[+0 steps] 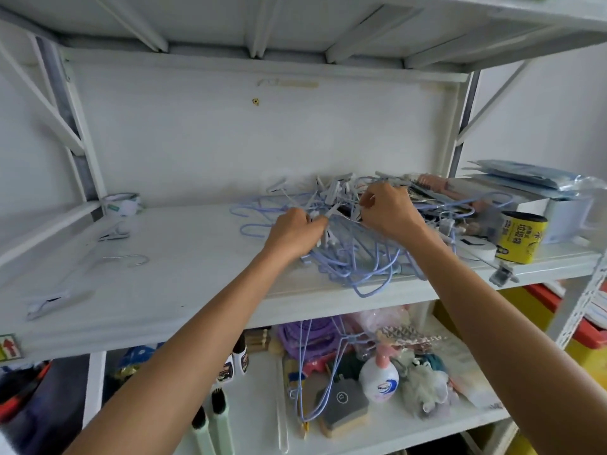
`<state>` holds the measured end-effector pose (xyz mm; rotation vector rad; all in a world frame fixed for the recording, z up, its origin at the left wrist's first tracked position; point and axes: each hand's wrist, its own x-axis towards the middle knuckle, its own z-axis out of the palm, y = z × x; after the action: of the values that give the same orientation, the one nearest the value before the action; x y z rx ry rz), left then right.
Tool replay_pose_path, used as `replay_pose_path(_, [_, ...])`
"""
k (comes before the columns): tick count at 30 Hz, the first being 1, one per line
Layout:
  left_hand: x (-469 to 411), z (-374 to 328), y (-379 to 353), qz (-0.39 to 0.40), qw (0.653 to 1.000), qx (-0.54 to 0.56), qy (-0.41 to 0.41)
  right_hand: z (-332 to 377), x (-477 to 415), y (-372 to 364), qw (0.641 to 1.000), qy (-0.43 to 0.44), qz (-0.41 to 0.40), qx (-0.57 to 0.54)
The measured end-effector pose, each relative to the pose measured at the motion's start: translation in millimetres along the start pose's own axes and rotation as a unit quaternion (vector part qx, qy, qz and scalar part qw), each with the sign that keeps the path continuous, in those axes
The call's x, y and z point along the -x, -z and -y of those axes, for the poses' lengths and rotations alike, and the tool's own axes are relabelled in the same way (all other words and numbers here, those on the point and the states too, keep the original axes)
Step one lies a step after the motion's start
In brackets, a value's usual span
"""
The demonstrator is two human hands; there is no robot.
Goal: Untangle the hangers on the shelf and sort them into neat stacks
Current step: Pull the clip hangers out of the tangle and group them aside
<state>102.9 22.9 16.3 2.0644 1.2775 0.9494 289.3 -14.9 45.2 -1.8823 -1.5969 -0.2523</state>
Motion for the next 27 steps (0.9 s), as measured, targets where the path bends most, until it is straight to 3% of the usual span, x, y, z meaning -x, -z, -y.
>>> replay_pose_path(3, [-11.0,-6.5,-4.9,0.028,0.999,0.016,0.027,3.2,-6.5,-11.7,0.998,0.004,0.067,0.009])
replay_pose_path(10, [-2.4,-28.0,-9.6,-0.003,1.0,0.026,0.008,14.8,-24.8,-29.2,0.986,-0.055,0.156,-0.016])
replay_pose_path(15, [15.4,-36.0,-22.0,-0.014,0.995,0.097,0.013,26.1,-35.4,-19.6,0.972,-0.132,0.152,-0.122])
replay_pose_path(20, [31.0,-51.1,-35.7,-0.025,0.985,0.17,0.02,26.2,-31.8,-19.1,0.907,-0.213,0.204,-0.301])
replay_pose_path(24, [37.5,-53.9,-45.1,-0.013,0.982,0.181,0.055,24.6,-20.9,-13.9,0.924,-0.159,0.263,-0.225])
replay_pose_path(27, [30.6,-51.2,-51.7,-0.012,0.984,0.157,0.084,20.6,-16.3,4.1,0.967,-0.108,0.208,-0.099])
